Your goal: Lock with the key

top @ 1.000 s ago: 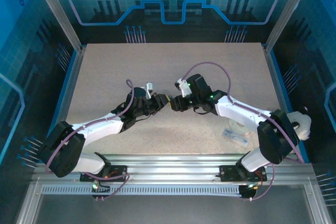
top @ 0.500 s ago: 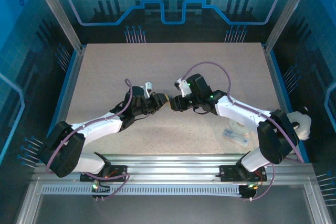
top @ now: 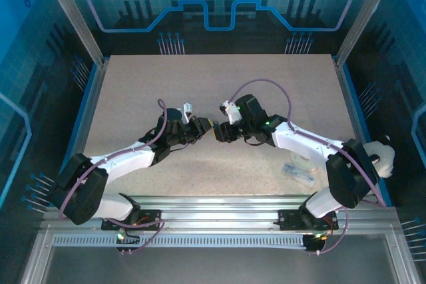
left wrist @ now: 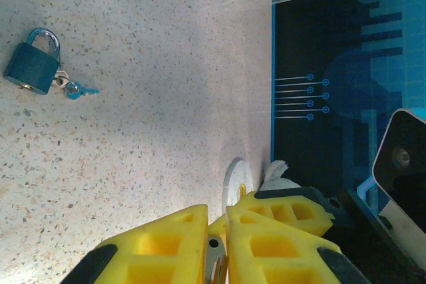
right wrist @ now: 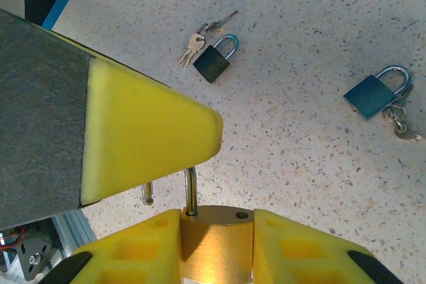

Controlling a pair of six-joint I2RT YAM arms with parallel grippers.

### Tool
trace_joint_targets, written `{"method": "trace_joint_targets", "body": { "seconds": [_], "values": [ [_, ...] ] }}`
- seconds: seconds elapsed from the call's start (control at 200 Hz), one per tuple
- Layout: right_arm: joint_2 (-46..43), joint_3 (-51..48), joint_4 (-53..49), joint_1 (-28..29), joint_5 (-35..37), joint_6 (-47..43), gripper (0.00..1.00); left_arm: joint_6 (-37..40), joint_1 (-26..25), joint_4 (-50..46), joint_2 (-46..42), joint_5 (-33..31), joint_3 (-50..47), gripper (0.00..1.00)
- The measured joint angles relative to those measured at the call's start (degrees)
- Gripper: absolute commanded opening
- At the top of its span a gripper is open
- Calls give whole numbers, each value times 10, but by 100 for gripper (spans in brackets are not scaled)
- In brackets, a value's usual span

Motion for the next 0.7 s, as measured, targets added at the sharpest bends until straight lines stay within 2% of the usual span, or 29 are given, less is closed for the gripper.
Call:
{"method": "trace_joint_targets", "body": {
  "seconds": [0.305, 0.465, 0.555, 0.701],
  "values": [
    [0, 0, 0, 3, 2, -2, 27, 0, 3, 0, 2, 4, 0, 11],
    [0, 0, 0, 3, 2, -2, 27, 1, 5, 0, 2, 5, 0, 7],
    [0, 0, 0, 3, 2, -2, 27, 2, 6, 0, 2, 6, 0, 0],
    [0, 0, 0, 3, 2, -2, 27, 7, 7, 0, 2, 7, 0, 0]
  ]
}}
